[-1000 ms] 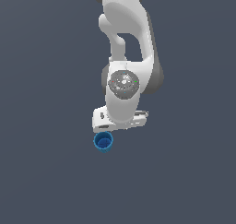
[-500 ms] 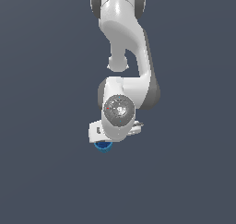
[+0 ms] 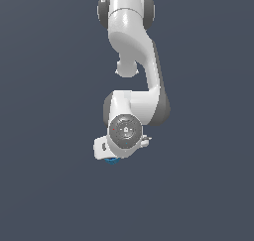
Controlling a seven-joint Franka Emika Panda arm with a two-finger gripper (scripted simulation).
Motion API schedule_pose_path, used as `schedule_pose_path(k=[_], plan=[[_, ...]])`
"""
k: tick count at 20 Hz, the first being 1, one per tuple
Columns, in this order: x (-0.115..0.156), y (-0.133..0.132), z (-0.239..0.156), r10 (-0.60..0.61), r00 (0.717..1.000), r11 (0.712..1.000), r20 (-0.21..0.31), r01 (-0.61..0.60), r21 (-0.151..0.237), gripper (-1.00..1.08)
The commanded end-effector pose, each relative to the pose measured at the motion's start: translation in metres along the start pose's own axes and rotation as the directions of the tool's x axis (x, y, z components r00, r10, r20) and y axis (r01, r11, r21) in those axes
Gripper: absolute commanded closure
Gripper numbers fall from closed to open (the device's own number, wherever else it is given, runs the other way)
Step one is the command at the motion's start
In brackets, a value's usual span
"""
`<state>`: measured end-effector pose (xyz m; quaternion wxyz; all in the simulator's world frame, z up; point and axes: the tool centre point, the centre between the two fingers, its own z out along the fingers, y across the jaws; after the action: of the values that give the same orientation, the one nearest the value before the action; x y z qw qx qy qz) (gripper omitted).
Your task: Pick up the object and move it to a goal position.
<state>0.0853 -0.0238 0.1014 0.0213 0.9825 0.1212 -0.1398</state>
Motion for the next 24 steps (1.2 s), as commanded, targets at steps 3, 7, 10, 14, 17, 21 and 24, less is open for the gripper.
schedule_pose_path(k=[3, 7, 10, 14, 17, 21, 24], plan=[[0.000, 0.001, 0.001, -0.001, 1.000, 1.000, 0.003, 0.001, 0.000, -0.20], [0.000, 0.001, 0.006, -0.001, 1.000, 1.000, 0.003, 0.001, 0.000, -0.20], [0.000, 0.001, 0.018, -0.002, 1.000, 1.000, 0.004, 0.002, 0.000, -0.20], [0.000, 0.000, 0.030, -0.003, 1.000, 1.000, 0.004, 0.003, 0.000, -0.20], [0.000, 0.000, 0.031, -0.003, 1.000, 1.000, 0.004, 0.003, 0.000, 1.08], [0.000, 0.000, 0.031, -0.003, 1.000, 1.000, 0.004, 0.003, 0.000, 1.08], [0.000, 0.000, 0.031, -0.003, 1.000, 1.000, 0.004, 0.003, 0.000, 1.08]])
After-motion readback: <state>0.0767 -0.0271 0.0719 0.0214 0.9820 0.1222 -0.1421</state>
